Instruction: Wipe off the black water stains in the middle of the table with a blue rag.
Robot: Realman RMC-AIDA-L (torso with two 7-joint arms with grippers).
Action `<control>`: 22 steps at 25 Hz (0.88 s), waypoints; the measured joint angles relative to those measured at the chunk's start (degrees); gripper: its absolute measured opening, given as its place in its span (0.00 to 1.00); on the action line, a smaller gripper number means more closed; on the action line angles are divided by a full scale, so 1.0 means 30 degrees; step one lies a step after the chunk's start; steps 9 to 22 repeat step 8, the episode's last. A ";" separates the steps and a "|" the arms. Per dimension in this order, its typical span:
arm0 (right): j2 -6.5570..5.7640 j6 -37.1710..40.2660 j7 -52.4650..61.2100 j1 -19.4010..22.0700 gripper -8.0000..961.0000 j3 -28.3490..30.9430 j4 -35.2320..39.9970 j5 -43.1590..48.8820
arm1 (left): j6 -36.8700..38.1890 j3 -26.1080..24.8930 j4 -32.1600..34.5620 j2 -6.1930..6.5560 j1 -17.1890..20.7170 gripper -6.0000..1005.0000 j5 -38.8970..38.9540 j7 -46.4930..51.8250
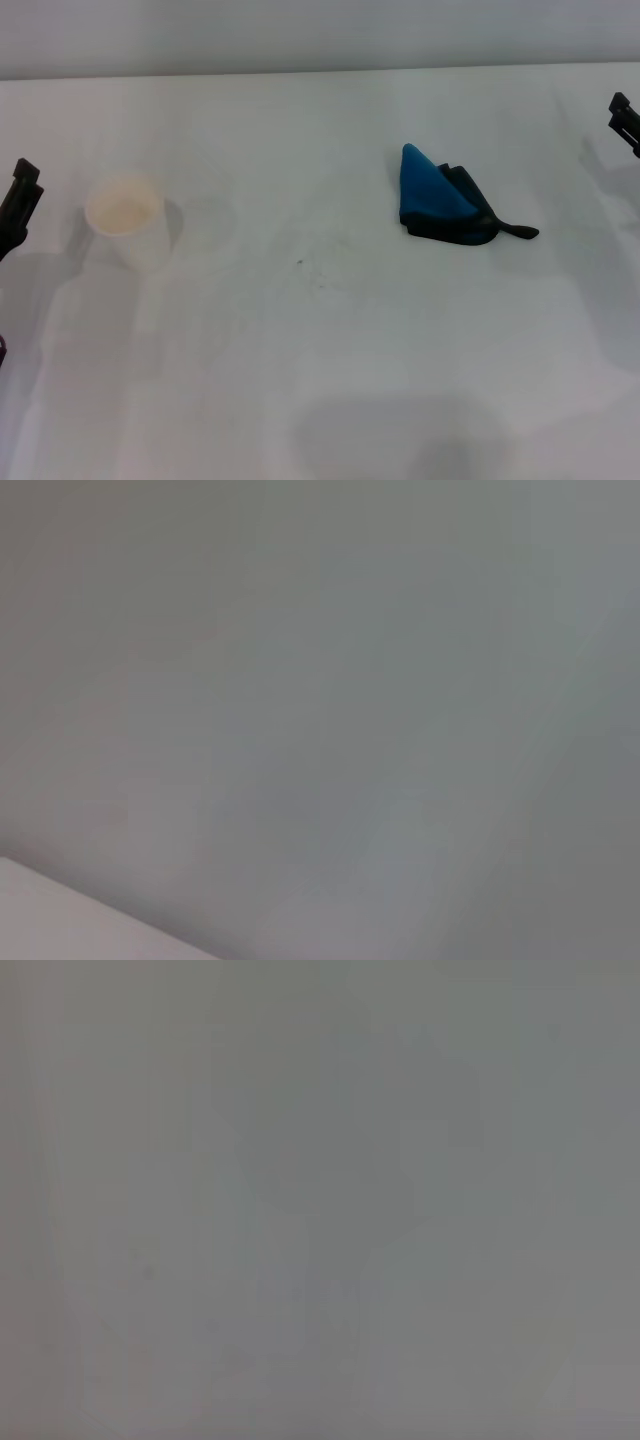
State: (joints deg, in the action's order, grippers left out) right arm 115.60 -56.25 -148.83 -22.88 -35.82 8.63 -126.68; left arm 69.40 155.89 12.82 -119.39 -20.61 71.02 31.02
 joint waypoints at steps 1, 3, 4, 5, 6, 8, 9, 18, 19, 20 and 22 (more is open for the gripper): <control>0.0009 -0.0143 -0.0002 0.0037 0.91 0.0016 -0.0068 0.0000 | -0.0014 0.0003 0.0001 0.0002 0.0008 0.87 -0.0003 0.0001; 0.0018 -0.0459 -0.0006 0.0099 0.91 0.0022 -0.0241 0.0002 | -0.0033 0.0007 -0.0013 0.0005 0.0013 0.87 -0.0004 0.0002; 0.0020 -0.0566 -0.0007 0.0124 0.91 0.0023 -0.0323 0.0001 | -0.0066 0.0009 -0.0035 0.0008 0.0012 0.87 -0.0003 0.0003; 0.0028 -0.0669 -0.0009 0.0155 0.91 0.0022 -0.0408 0.0003 | -0.0095 0.0008 -0.0050 0.0009 0.0012 0.87 -0.0004 0.0003; 0.0035 -0.0745 -0.0011 0.0178 0.91 0.0024 -0.0509 0.0005 | -0.0136 0.0008 -0.0041 0.0011 0.0036 0.87 -0.0004 0.0003; 0.0040 -0.0943 -0.0015 0.0236 0.91 0.0040 -0.0736 0.0009 | -0.0164 0.0009 0.0012 0.0002 0.0107 0.87 -0.0003 0.0004; 0.0040 -0.0943 -0.0015 0.0236 0.91 0.0040 -0.0736 0.0009 | -0.0164 0.0009 0.0012 0.0002 0.0107 0.87 -0.0003 0.0004; 0.0040 -0.0943 -0.0015 0.0236 0.91 0.0040 -0.0736 0.0009 | -0.0164 0.0009 0.0012 0.0002 0.0107 0.87 -0.0003 0.0004; 0.0040 -0.0943 -0.0015 0.0236 0.91 0.0040 -0.0736 0.0009 | -0.0164 0.0009 0.0012 0.0002 0.0107 0.87 -0.0003 0.0004; 0.0040 -0.0943 -0.0015 0.0236 0.91 0.0040 -0.0736 0.0009 | -0.0164 0.0009 0.0012 0.0002 0.0107 0.87 -0.0003 0.0004; 0.0040 -0.0943 -0.0015 0.0236 0.91 0.0040 -0.0736 0.0009 | -0.0164 0.0009 0.0012 0.0002 0.0107 0.87 -0.0003 0.0004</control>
